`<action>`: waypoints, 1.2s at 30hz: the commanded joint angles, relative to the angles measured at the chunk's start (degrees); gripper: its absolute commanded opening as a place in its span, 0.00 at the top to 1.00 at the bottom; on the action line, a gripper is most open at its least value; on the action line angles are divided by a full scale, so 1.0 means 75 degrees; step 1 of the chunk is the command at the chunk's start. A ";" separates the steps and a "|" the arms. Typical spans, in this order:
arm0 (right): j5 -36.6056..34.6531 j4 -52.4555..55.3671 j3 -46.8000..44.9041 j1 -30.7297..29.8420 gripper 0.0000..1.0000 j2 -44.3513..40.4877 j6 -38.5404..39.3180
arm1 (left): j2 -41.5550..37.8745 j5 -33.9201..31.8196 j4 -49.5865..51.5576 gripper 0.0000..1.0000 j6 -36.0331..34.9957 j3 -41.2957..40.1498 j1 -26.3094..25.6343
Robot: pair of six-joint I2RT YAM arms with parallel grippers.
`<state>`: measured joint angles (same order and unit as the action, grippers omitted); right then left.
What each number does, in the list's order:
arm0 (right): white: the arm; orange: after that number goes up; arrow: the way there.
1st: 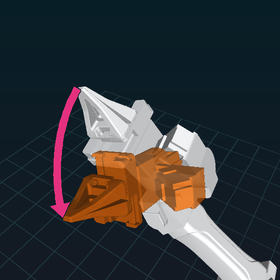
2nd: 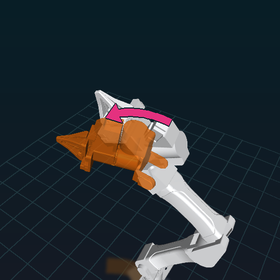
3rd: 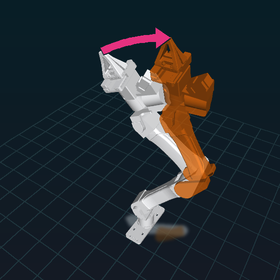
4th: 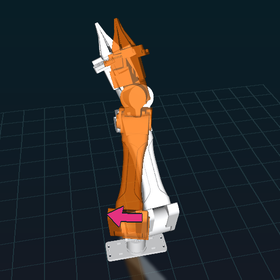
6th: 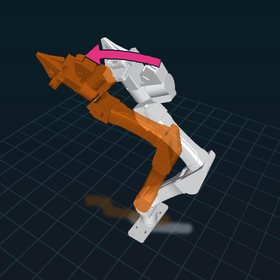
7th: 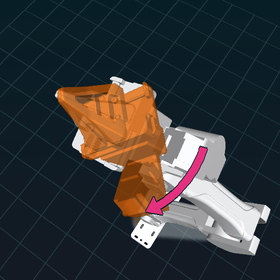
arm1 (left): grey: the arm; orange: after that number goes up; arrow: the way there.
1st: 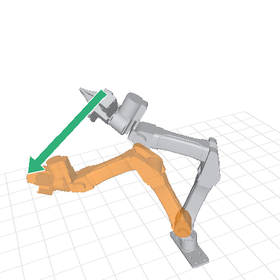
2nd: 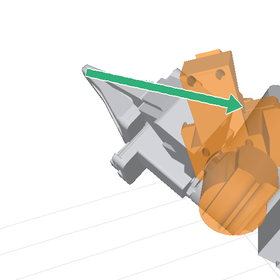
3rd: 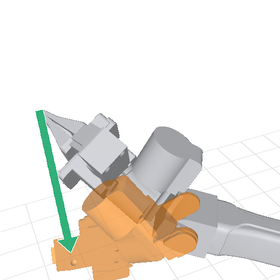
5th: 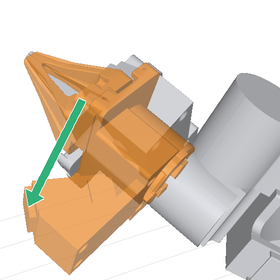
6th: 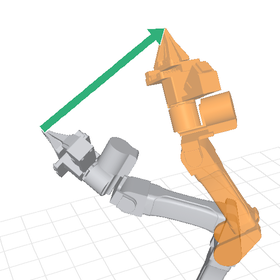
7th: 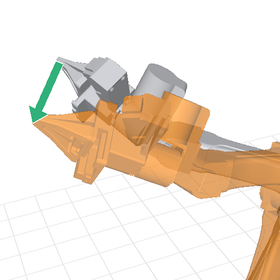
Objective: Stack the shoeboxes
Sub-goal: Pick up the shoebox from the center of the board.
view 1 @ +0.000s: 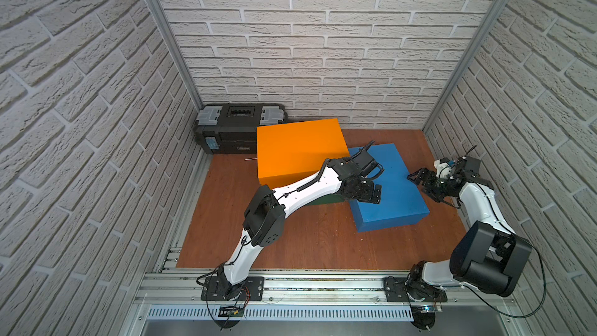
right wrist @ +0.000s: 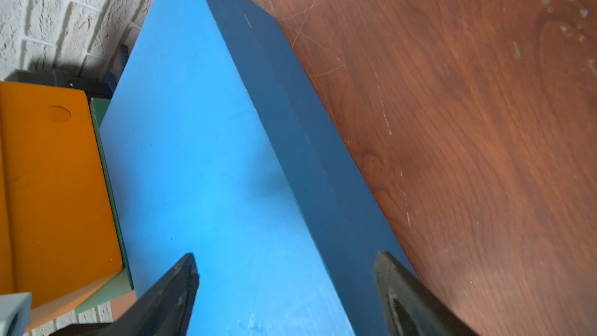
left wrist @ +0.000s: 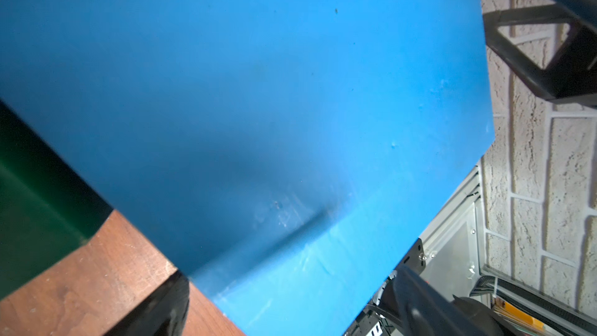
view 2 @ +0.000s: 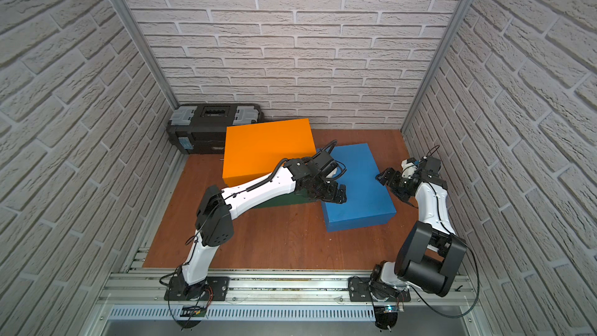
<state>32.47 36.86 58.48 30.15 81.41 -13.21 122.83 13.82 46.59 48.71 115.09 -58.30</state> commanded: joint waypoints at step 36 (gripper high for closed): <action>0.0366 -0.0387 -0.0909 0.0631 0.23 -0.0708 -0.0778 | 0.2144 0.1196 -0.0278 0.02 0.0211 0.2950 -0.0224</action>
<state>29.63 30.87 51.70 35.99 79.53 -15.81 139.70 21.71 51.70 52.16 135.04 -58.41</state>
